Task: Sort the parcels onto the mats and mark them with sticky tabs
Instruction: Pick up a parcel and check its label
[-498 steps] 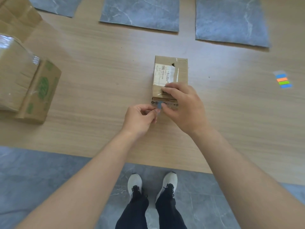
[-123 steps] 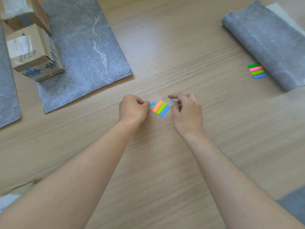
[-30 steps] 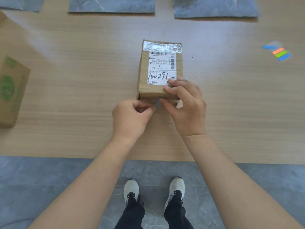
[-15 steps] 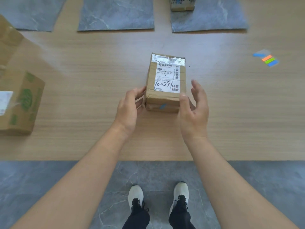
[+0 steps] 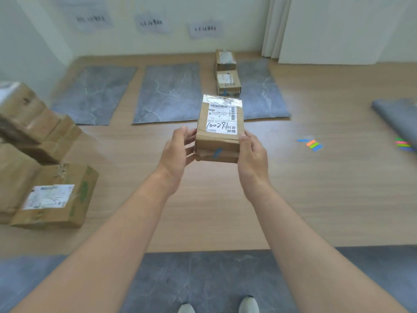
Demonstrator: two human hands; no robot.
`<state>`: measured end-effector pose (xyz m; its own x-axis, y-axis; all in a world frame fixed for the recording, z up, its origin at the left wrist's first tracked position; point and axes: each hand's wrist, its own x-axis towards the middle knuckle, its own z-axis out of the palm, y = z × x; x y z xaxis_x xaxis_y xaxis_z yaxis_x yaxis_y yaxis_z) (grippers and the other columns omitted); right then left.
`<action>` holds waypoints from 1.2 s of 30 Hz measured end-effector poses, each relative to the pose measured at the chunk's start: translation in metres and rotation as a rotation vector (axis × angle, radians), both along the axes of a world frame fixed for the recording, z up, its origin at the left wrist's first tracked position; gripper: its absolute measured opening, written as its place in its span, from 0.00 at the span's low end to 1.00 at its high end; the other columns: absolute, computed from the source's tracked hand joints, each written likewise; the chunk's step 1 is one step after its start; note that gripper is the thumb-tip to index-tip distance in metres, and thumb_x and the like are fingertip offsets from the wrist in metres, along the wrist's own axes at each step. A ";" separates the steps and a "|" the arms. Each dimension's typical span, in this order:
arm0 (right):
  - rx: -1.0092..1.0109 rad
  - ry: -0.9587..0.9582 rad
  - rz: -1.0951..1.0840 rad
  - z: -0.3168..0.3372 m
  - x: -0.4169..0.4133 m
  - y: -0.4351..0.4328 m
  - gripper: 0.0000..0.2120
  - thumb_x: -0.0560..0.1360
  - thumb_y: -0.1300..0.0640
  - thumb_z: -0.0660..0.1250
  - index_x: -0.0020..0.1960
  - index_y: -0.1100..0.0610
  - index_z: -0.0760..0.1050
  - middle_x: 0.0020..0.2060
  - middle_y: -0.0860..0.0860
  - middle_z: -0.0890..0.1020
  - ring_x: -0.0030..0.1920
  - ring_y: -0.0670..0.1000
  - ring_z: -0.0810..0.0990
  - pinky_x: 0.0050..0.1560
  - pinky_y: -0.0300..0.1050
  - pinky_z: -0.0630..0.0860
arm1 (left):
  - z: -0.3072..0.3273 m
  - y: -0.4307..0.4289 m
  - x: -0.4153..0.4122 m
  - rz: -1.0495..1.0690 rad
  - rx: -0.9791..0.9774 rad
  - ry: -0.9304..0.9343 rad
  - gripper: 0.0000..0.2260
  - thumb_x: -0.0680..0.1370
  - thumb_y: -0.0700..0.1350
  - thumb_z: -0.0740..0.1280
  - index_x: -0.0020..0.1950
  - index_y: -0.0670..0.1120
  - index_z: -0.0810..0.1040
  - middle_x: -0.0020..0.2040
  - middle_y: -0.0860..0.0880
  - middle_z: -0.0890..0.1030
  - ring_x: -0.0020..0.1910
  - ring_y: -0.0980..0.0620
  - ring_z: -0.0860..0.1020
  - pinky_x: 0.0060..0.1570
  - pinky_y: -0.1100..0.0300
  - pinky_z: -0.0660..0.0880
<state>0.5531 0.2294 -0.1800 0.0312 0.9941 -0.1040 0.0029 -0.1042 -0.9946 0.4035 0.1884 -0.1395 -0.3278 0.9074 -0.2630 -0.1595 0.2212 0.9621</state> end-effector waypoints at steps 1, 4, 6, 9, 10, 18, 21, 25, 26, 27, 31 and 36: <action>0.015 0.000 0.006 0.017 0.004 0.004 0.21 0.75 0.40 0.58 0.61 0.45 0.81 0.54 0.42 0.86 0.57 0.46 0.83 0.64 0.57 0.78 | 0.016 0.003 0.003 -0.006 0.009 0.012 0.21 0.84 0.55 0.51 0.59 0.51 0.82 0.55 0.53 0.83 0.50 0.54 0.81 0.48 0.61 0.76; 0.067 -0.021 0.036 0.065 0.020 0.015 0.21 0.76 0.41 0.57 0.62 0.46 0.81 0.54 0.42 0.85 0.57 0.46 0.81 0.64 0.54 0.77 | 0.064 0.013 0.015 -0.017 0.037 0.036 0.22 0.84 0.56 0.51 0.62 0.49 0.81 0.58 0.51 0.82 0.51 0.52 0.81 0.52 0.58 0.77; 0.084 -0.026 0.057 0.094 0.032 0.025 0.22 0.76 0.40 0.57 0.61 0.47 0.81 0.53 0.42 0.85 0.57 0.46 0.81 0.64 0.53 0.77 | 0.094 0.019 0.026 -0.012 0.047 0.034 0.23 0.84 0.57 0.50 0.63 0.48 0.80 0.58 0.51 0.83 0.50 0.51 0.82 0.53 0.58 0.78; 0.136 -0.034 0.077 0.131 0.051 0.041 0.22 0.76 0.39 0.57 0.60 0.47 0.81 0.53 0.41 0.84 0.57 0.47 0.80 0.64 0.53 0.77 | 0.129 0.032 0.043 0.002 0.073 0.014 0.23 0.84 0.57 0.52 0.62 0.46 0.80 0.57 0.50 0.83 0.48 0.49 0.81 0.56 0.54 0.77; 0.152 -0.035 0.075 0.140 0.057 0.048 0.22 0.76 0.40 0.57 0.61 0.47 0.81 0.53 0.41 0.84 0.58 0.47 0.80 0.65 0.52 0.76 | 0.137 0.037 0.048 0.011 0.081 0.008 0.23 0.84 0.57 0.52 0.62 0.46 0.80 0.55 0.50 0.83 0.48 0.49 0.81 0.56 0.53 0.77; 0.241 -0.059 0.111 0.168 0.081 0.115 0.22 0.77 0.41 0.56 0.60 0.47 0.81 0.55 0.45 0.84 0.57 0.48 0.80 0.59 0.48 0.77 | 0.156 0.093 0.068 0.038 0.143 -0.049 0.21 0.84 0.56 0.55 0.64 0.45 0.79 0.58 0.48 0.83 0.50 0.48 0.81 0.57 0.53 0.78; 0.237 -0.076 0.103 0.162 0.076 0.155 0.24 0.75 0.37 0.55 0.62 0.45 0.80 0.60 0.49 0.81 0.60 0.47 0.79 0.64 0.48 0.75 | 0.153 0.128 0.064 0.045 0.153 -0.054 0.20 0.84 0.56 0.56 0.63 0.45 0.80 0.60 0.45 0.81 0.52 0.47 0.81 0.59 0.54 0.79; 0.225 -0.080 0.088 0.150 0.063 0.214 0.25 0.75 0.38 0.55 0.63 0.46 0.80 0.60 0.50 0.81 0.60 0.45 0.80 0.61 0.44 0.75 | 0.141 0.188 0.050 0.049 0.131 -0.066 0.19 0.83 0.55 0.58 0.64 0.45 0.80 0.57 0.42 0.77 0.55 0.46 0.79 0.59 0.54 0.80; 0.217 -0.084 0.073 0.146 0.060 0.230 0.25 0.75 0.39 0.55 0.64 0.46 0.80 0.60 0.49 0.81 0.60 0.44 0.79 0.61 0.44 0.75 | 0.136 0.205 0.046 0.036 0.125 -0.067 0.19 0.83 0.55 0.58 0.63 0.45 0.80 0.56 0.42 0.76 0.54 0.46 0.78 0.57 0.55 0.80; 0.199 -0.093 0.051 0.141 0.057 0.246 0.25 0.75 0.38 0.55 0.65 0.45 0.79 0.61 0.49 0.81 0.60 0.44 0.79 0.64 0.46 0.75 | 0.132 0.220 0.042 0.013 0.114 -0.066 0.19 0.84 0.55 0.57 0.63 0.45 0.80 0.55 0.43 0.76 0.53 0.46 0.78 0.55 0.55 0.81; 0.135 -0.117 0.017 0.119 0.049 0.300 0.26 0.74 0.36 0.55 0.66 0.42 0.78 0.63 0.49 0.79 0.61 0.44 0.78 0.69 0.52 0.73 | 0.113 0.280 0.032 -0.057 0.087 -0.098 0.18 0.84 0.54 0.56 0.61 0.46 0.80 0.49 0.47 0.77 0.51 0.46 0.77 0.61 0.51 0.77; 0.074 -0.120 -0.001 0.095 0.053 0.357 0.24 0.74 0.36 0.55 0.64 0.40 0.78 0.63 0.48 0.79 0.61 0.45 0.79 0.68 0.54 0.74 | 0.089 0.346 0.029 -0.126 0.012 -0.050 0.19 0.84 0.57 0.55 0.60 0.48 0.81 0.52 0.47 0.78 0.52 0.47 0.77 0.64 0.48 0.75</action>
<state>0.6060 0.5862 -0.0849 0.0398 0.9989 -0.0255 0.1223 -0.0302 -0.9920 0.4321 0.5349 -0.0509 -0.1977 0.9437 -0.2651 -0.1789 0.2312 0.9563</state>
